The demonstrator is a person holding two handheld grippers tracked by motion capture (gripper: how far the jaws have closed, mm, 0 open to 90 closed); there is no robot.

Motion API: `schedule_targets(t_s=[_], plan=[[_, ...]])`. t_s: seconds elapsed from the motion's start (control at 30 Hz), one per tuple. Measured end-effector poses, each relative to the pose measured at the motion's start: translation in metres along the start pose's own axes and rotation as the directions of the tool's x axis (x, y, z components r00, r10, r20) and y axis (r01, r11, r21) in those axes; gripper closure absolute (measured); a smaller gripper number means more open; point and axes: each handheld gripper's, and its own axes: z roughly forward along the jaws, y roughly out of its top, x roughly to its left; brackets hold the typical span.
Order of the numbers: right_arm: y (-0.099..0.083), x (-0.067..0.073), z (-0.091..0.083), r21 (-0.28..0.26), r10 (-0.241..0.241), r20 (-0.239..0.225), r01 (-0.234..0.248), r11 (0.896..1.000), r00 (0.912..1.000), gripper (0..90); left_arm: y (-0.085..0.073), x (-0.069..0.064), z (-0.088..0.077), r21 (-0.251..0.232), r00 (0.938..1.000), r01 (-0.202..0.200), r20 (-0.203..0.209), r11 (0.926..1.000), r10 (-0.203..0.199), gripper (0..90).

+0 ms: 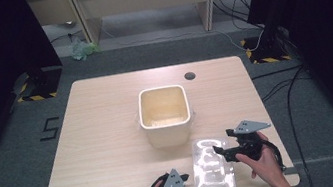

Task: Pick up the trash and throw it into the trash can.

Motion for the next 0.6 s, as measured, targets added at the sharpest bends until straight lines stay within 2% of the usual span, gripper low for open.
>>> schedule_targets(t_s=[0.1,0.2,0.4,0.6], plan=[[-0.002,-0.002,0.003,0.006,0.012,-0.015,-0.012,1.0,0.9998,19.2,0.002,0.002,0.001,-0.001,0.9999,-0.008,-0.008,1.0,0.008,15.1],[-0.003,-0.003,0.006,0.021,0.016,-0.029,-0.016,1.0,0.9994,23.7,0.004,0.008,-0.002,-0.021,0.9994,0.009,-0.034,0.9997,-0.01,15.2],[-0.005,-0.002,0.003,0.034,0.042,-0.028,-0.041,0.999,0.9987,22.0,0.007,0.021,-0.004,-0.019,0.9958,0.01,-0.09,0.9998,-0.012,14.8],[-0.007,0.003,-0.003,0.053,0.023,-0.024,-0.021,0.998,0.9995,22.1,0.004,0.032,-0.007,-0.016,0.9915,0.026,-0.127,0.9995,-0.027,14.8]])
